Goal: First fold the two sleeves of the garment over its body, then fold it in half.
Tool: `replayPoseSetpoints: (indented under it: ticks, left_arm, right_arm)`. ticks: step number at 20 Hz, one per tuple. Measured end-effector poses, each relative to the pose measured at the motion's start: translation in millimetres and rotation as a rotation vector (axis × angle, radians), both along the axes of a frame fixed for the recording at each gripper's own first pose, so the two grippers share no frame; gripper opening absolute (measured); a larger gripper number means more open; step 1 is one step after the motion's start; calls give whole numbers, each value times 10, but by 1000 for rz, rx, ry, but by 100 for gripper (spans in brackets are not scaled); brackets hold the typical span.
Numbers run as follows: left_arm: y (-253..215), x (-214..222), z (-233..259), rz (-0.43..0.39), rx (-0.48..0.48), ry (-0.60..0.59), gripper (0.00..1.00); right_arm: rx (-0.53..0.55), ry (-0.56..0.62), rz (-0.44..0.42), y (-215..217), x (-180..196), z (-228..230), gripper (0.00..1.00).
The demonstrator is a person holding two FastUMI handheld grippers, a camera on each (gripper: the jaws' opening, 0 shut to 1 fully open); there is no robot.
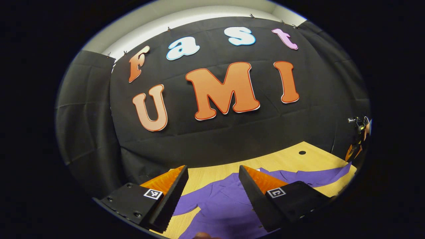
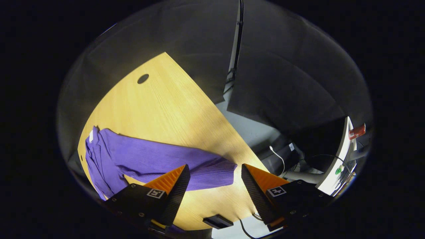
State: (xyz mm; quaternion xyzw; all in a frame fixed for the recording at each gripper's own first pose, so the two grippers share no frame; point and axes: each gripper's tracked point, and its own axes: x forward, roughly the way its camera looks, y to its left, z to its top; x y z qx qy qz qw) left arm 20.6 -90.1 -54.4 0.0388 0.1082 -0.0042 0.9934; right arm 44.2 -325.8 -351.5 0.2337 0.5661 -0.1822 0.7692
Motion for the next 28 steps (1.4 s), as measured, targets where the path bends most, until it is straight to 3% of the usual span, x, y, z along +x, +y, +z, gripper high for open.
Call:
replayPoseSetpoints:
  ticks: [1, 3, 4, 7, 14, 15, 16, 21, 23, 25, 28]
  left_arm:
    - [-31, 10, 2, 0, 4, 5, 98]
    - [-102, 36, -13, -6, 10, 15, 98]
    - [-155, 36, -25, -11, 14, 20, 98]
    - [-287, 61, -27, -27, 25, 30, 98]
    - [-507, 82, -69, -56, 39, 42, 98]
    - [-539, 93, -77, -62, 39, 45, 98]
    - [-578, 83, -83, -67, 42, 47, 98]
    - [-655, 84, -86, -82, 42, 50, 98]
    - [-652, 71, -94, -82, 39, 51, 98]
    - [-656, 49, -112, -84, 40, 57, 100]
    - [-607, 38, -87, -82, 45, 43, 98]
  right_arm:
    - [28, 21, -8, -13, 3, -70, 95]
    - [101, 56, -57, -3, 24, -177, 100]
    - [138, 59, -83, 7, 54, -235, 92]
    - [187, 81, -108, -26, 29, -345, 84]
    - [255, 161, -102, 253, -303, -581, 74]
    - [252, 175, -111, 229, -340, -629, 64]
    - [238, 156, -128, 198, -298, -632, 72]
    - [144, 156, -71, 100, -355, -653, 43]
    - [115, 143, -49, 107, -332, -643, 17]
    - [131, 126, -35, 153, -299, -637, 5]
    - [209, 55, -34, 365, -187, -427, 2]
